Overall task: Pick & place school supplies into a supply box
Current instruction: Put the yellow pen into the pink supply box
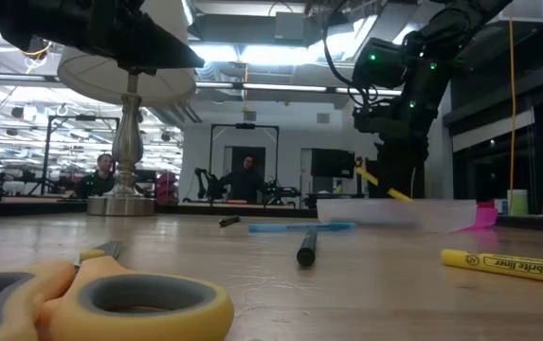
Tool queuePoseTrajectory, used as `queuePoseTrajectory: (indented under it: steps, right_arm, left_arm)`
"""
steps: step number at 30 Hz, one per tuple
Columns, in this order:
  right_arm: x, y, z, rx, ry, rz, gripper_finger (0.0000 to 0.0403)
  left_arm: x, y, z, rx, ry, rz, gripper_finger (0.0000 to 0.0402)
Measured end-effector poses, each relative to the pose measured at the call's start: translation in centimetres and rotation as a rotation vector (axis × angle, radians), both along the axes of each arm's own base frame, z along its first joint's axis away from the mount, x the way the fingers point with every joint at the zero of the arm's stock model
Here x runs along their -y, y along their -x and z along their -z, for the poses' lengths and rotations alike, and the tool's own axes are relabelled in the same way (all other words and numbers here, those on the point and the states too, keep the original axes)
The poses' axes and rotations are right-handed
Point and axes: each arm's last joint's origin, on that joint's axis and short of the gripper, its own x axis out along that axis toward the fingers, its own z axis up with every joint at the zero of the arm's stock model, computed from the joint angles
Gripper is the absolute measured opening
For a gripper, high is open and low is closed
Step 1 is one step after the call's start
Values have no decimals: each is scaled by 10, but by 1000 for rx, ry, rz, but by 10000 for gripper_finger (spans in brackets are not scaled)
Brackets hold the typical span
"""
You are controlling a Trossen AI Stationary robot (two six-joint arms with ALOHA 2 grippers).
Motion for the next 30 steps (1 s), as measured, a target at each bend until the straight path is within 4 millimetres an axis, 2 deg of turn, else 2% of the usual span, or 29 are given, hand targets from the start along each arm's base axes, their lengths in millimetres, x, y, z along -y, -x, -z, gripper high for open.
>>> queuePoseTrajectory:
  steps: [11,26,30]
  right_arm:
    - [0,0,0,-1,0,-1,49]
    - [0,0,0,-4,-2,-1,100]
    - [-2,0,-1,20,-67,-7,102]
  left_arm:
    - [0,0,0,0,0,0,6]
    - [0,0,0,0,0,0,5]
    - [0,0,0,0,0,0,5]
